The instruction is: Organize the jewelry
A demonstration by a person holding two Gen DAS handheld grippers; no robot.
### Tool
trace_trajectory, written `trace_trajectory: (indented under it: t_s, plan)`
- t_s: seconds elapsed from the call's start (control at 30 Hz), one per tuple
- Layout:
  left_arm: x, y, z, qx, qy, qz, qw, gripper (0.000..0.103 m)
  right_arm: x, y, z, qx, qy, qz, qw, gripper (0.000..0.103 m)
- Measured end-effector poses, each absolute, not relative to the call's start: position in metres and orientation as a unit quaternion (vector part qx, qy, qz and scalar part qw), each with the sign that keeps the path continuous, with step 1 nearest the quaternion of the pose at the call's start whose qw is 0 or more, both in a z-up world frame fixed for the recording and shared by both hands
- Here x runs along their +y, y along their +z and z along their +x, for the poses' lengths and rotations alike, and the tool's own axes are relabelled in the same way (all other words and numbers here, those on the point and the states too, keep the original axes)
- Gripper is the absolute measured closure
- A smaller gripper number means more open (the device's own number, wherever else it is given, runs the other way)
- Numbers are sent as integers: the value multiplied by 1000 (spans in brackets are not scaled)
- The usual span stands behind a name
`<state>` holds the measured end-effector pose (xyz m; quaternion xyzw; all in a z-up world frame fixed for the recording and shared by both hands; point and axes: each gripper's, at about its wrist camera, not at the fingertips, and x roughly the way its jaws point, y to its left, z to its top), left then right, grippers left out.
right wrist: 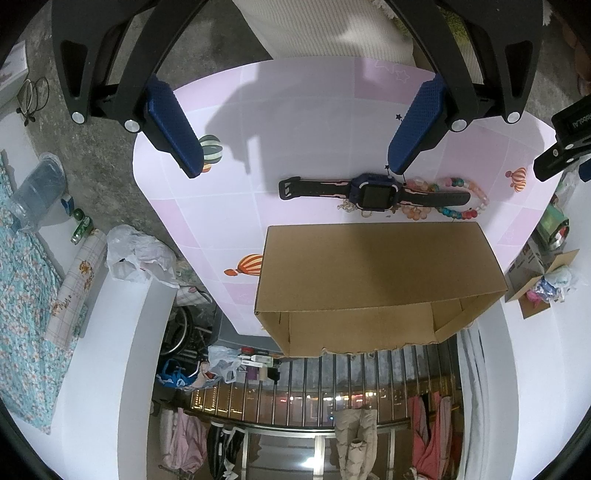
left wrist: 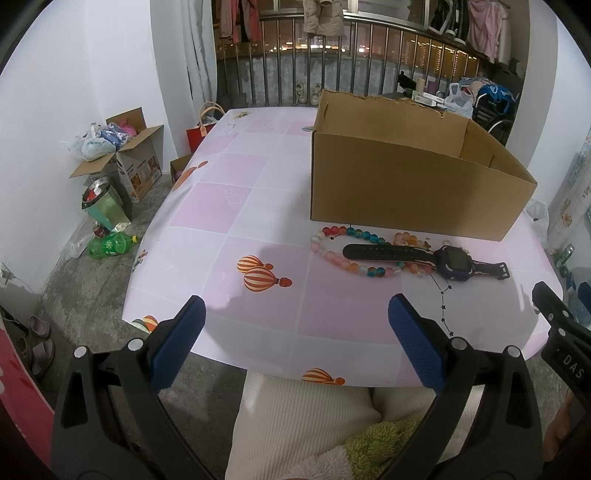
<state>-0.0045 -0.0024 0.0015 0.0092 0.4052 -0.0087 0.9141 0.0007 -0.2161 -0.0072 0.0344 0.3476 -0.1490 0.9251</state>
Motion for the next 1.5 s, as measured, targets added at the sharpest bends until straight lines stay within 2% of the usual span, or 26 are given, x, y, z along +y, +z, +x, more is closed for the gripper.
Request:
trace_trajectory:
  t_s: [1.5]
  plan:
    - [-9,5,-3,405,-9,10,914,7,-216,-7,1,347,-149,34,925,6]
